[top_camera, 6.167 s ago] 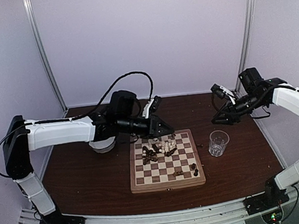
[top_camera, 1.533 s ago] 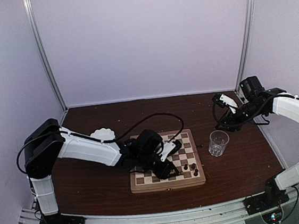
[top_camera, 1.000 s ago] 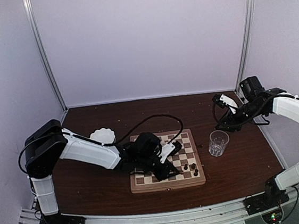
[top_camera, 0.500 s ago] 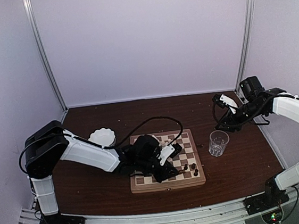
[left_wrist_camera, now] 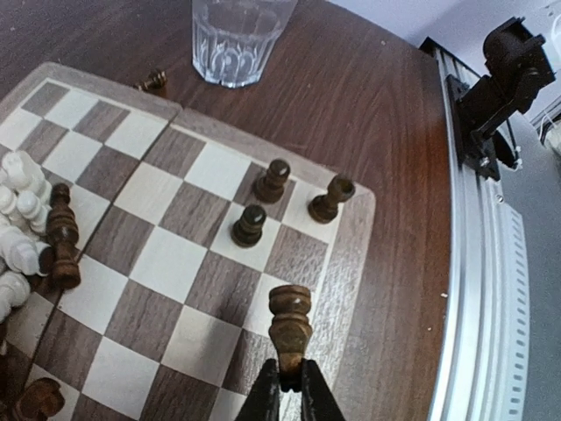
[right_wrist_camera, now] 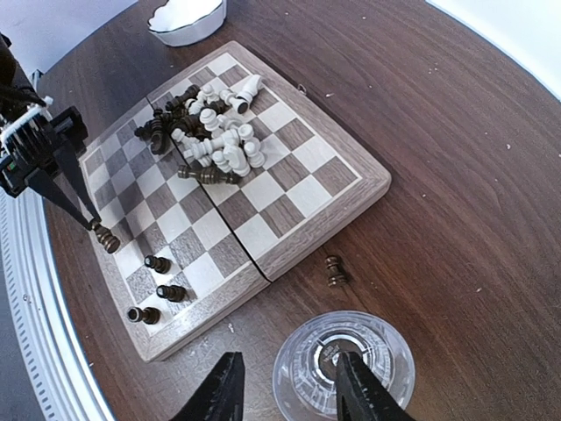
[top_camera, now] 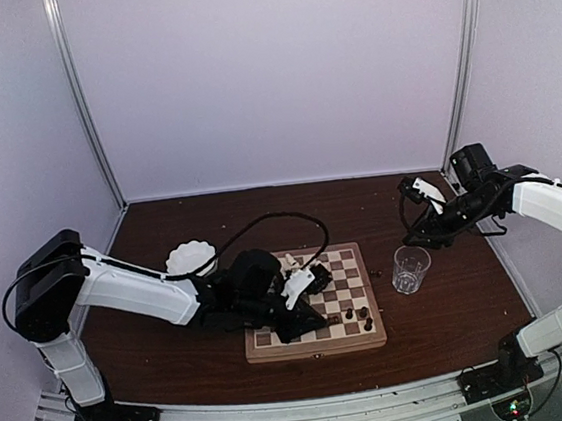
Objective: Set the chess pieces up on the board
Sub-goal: Pick up the knight from the chessboard, then adjust the knight.
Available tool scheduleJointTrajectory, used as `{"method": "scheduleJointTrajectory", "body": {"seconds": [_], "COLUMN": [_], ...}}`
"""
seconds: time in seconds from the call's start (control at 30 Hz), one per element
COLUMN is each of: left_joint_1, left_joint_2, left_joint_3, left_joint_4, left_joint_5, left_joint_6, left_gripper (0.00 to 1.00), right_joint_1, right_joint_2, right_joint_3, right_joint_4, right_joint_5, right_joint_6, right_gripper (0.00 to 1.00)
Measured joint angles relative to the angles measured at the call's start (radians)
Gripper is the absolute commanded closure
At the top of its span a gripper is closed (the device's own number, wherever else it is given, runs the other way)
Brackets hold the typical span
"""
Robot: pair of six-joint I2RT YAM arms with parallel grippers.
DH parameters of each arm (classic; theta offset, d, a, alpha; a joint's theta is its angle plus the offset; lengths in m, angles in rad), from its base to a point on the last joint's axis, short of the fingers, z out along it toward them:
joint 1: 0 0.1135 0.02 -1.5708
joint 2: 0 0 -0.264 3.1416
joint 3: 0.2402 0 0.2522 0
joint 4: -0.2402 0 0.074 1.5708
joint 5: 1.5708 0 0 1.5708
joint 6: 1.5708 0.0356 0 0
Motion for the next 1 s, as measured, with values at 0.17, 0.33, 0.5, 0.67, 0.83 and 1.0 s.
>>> {"method": "scheduleJointTrajectory", "body": {"seconds": [0.17,0.33,0.5,0.67,0.83,1.0], "left_joint_1": [0.0,0.012,0.041,0.062,0.064,0.064], "left_joint_2": [-0.101,-0.144,-0.144,-0.145,-0.148,-0.15], "left_joint_3": [0.001,0.022,0.069,0.112,0.124,0.125], "left_joint_4": [-0.031,-0.079,-0.122,-0.129,-0.129,-0.128], "left_joint_5": [-0.008,-0.006,0.01,0.058,0.109,0.145], "left_joint_6": [-0.011,-0.049,-0.118,-0.195,-0.254,-0.292], "left_gripper": [0.91,0.91,0.91,0.91,0.9,0.9], "right_joint_1": [0.084,0.27,0.44,0.539,0.626,0.689], "right_joint_2": [0.016,0.061,0.076,0.113,0.144,0.184], "right_joint_3": [0.032,0.097,0.166,0.227,0.274,0.303], "right_joint_4": [-0.054,-0.123,-0.197,-0.224,-0.227,-0.223], "right_joint_5": [-0.046,-0.032,0.082,0.225,0.357,0.461], "right_joint_6": [-0.008,-0.068,-0.165,-0.246,-0.284,-0.3], "right_gripper": [0.62,0.59,0.58,0.56,0.56,0.56]}}
